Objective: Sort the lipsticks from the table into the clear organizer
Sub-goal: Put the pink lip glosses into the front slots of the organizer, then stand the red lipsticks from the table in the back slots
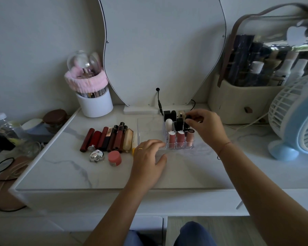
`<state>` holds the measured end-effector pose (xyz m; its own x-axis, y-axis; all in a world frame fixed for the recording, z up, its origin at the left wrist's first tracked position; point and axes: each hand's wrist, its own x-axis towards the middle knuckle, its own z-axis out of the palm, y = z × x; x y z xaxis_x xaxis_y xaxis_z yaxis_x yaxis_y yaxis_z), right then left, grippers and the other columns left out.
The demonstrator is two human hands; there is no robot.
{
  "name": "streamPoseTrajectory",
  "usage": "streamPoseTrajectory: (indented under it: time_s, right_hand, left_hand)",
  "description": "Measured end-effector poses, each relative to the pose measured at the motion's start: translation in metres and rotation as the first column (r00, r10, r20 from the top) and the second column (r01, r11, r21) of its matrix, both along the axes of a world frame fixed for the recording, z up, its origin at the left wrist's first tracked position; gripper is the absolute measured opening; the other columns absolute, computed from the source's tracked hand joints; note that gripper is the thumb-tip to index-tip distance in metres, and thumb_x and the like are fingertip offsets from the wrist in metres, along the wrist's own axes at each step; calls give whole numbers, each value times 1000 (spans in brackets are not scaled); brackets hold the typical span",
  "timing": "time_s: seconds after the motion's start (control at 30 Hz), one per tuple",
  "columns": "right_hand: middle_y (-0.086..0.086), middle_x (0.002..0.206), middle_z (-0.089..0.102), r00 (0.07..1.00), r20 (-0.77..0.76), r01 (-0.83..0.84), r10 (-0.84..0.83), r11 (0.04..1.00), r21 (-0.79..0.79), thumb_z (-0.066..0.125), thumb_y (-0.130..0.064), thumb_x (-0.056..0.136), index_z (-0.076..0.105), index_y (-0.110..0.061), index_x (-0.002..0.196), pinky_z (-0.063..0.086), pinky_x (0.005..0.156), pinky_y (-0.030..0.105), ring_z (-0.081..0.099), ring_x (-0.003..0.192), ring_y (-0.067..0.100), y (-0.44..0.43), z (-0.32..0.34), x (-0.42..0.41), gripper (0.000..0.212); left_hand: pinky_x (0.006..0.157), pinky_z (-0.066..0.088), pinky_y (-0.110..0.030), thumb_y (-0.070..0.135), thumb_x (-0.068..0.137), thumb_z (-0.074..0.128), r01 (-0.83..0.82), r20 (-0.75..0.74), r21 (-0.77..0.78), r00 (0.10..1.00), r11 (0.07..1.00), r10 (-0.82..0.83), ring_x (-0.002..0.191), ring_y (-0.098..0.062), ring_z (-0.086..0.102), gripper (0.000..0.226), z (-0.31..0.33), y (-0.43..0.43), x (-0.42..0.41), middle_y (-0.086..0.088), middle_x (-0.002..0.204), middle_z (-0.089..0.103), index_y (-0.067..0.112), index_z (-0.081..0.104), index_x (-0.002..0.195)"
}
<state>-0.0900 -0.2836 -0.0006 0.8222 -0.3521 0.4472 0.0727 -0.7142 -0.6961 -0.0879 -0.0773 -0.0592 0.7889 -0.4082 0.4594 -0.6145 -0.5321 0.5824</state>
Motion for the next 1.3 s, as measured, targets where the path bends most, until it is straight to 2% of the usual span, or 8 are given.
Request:
streamPoseTrajectory:
  time_s: [0.3, 0.43, 0.57, 0.7, 0.83, 0.97, 1.13, 1.3]
  right_hand:
    - [-8, 84, 67, 1000, 14, -8, 6, 992, 122, 67, -23, 83, 68, -16, 105, 49, 69, 10, 62, 77, 2, -3, -10, 0, 23]
    - [-8, 96, 67, 999, 51, -1, -13, 965, 263, 60, -36, 86, 63, -20, 110, 51, 77, 18, 60, 87, 1, -3, -26, -8, 29]
    - [-4, 129, 50, 983, -32, -153, 179, 908, 390, 63, -49, 75, 40, -25, 136, 45, 92, 26, 52, 113, 8, 0, -48, -15, 69]
    - [-12, 116, 59, 973, -86, -178, 214, 934, 310, 69, -36, 79, 41, -32, 132, 43, 73, 2, 58, 94, -11, 3, -55, -10, 60]
    - [-32, 93, 53, 991, -81, -93, 106, 984, 154, 70, -32, 79, 45, -29, 130, 37, 57, -2, 49, 75, -31, 4, -59, -9, 57]
    - [-33, 90, 53, 992, -103, -59, 71, 992, 114, 73, -32, 75, 43, -34, 130, 33, 60, 9, 49, 75, -21, 4, -60, -10, 63]
    - [-23, 96, 59, 989, -111, -79, 94, 989, 127, 76, -28, 73, 43, -33, 131, 36, 65, 12, 52, 83, -13, 1, -62, -8, 67]
    - [-8, 107, 63, 984, -119, -111, 129, 983, 148, 75, -28, 75, 41, -31, 134, 43, 74, 29, 61, 92, 13, -1, -63, -7, 68]
  left_hand:
    - [102, 33, -33, 22, 85, 62, 4, 3, -8, 1000, 1000, -4, 115, -12, 46, 27, -1, 0, 0, 10, 116, 59, 23, 62, 112]
    - [102, 36, -37, 21, 85, 61, 9, 0, -10, 1000, 1000, -9, 115, -13, 47, 29, -1, 0, 1, 7, 117, 59, 22, 61, 114]
    - [102, 37, -31, 20, 86, 60, 36, -57, -87, 998, 996, -41, 118, -10, 46, 34, 6, 4, 0, 6, 121, 58, 21, 58, 120]
    - [99, 37, -22, 18, 85, 62, -17, 16, -143, 1000, 990, 19, 115, -8, 48, 33, 22, 34, 13, 2, 119, 60, 16, 60, 118]
    - [91, 43, -29, 16, 84, 63, -246, 27, -180, 967, 952, 255, 101, -17, 55, 24, 33, 96, 54, -2, 107, 63, 15, 64, 108]
    - [87, 49, -39, 25, 84, 62, -511, -217, 17, 837, 859, 502, 97, -28, 61, 25, 32, 152, 107, -11, 104, 66, 8, 66, 103]
    - [66, 45, -38, 35, 86, 59, -463, -265, 273, 806, 843, 529, 78, -32, 62, 33, 27, 165, 146, -18, 78, 66, 7, 61, 69]
    - [49, 26, -29, 31, 82, 65, -470, -249, 344, 789, 813, 561, 54, -23, 45, 44, 33, 157, 161, -3, 47, 40, 9, 46, 49]
